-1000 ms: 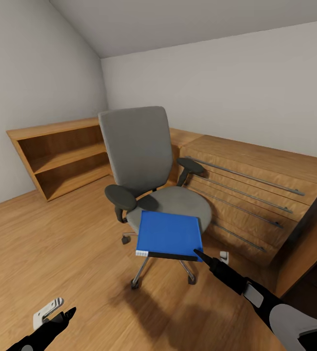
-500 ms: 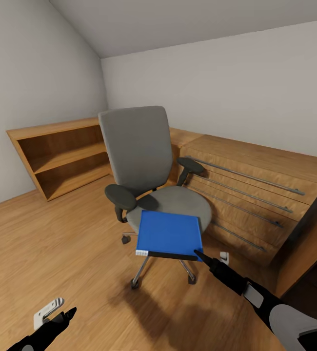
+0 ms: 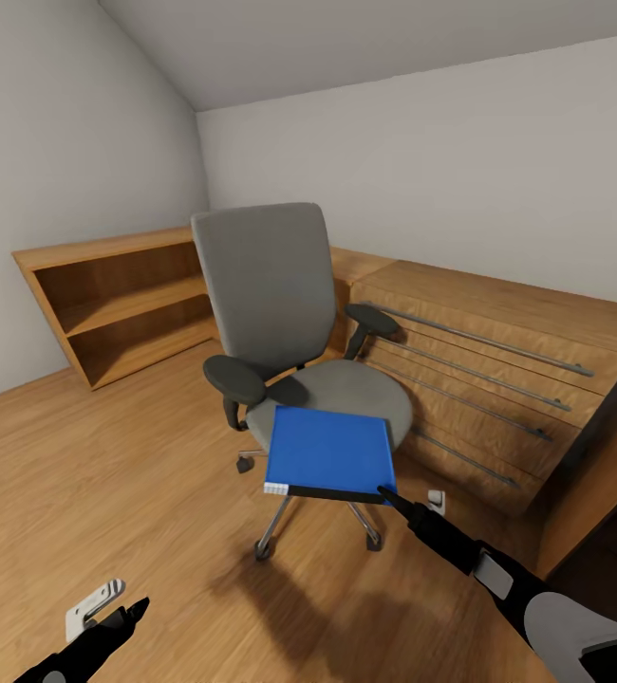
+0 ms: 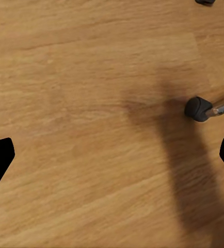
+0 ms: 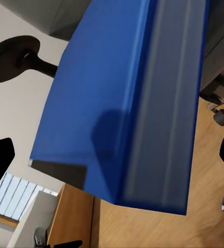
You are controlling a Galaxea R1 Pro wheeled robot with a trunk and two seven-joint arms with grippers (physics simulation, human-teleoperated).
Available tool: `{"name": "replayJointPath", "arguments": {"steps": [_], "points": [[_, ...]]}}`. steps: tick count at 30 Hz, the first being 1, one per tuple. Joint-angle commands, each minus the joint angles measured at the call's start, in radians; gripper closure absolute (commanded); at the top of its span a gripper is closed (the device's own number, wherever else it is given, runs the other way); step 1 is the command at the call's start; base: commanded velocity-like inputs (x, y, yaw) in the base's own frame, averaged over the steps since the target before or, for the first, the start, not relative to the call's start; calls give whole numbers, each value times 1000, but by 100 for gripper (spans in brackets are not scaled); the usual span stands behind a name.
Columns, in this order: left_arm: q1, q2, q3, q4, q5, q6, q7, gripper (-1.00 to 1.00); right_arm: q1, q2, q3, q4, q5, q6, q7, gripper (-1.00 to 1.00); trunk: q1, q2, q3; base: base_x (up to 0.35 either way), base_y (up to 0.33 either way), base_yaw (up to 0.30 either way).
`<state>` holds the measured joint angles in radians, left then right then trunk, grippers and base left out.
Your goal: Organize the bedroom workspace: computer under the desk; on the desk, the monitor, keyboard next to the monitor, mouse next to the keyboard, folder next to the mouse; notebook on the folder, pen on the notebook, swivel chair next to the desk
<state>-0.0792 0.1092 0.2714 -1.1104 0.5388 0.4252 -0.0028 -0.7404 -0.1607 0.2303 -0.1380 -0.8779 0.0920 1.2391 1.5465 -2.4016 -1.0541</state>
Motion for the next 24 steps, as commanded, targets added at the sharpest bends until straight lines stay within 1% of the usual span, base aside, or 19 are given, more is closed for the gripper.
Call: {"name": "replayJointPath", "arguments": {"steps": [1, 15, 24], "points": [[0, 0, 2, -1, 7, 6, 0, -100, -1, 0, 7, 0, -10, 10, 3, -100, 0, 0, -1, 0, 0, 0], [0, -1, 2, 0, 7, 6, -1, -100, -1, 0, 7, 0, -10, 9, 3, -100, 0, 0, -1, 0, 0, 0], [0, -2, 2, 0, 7, 6, 0, -100, -1, 0, 8, 0, -10, 9, 2, -100, 0, 0, -1, 50, 29, 0]]}}
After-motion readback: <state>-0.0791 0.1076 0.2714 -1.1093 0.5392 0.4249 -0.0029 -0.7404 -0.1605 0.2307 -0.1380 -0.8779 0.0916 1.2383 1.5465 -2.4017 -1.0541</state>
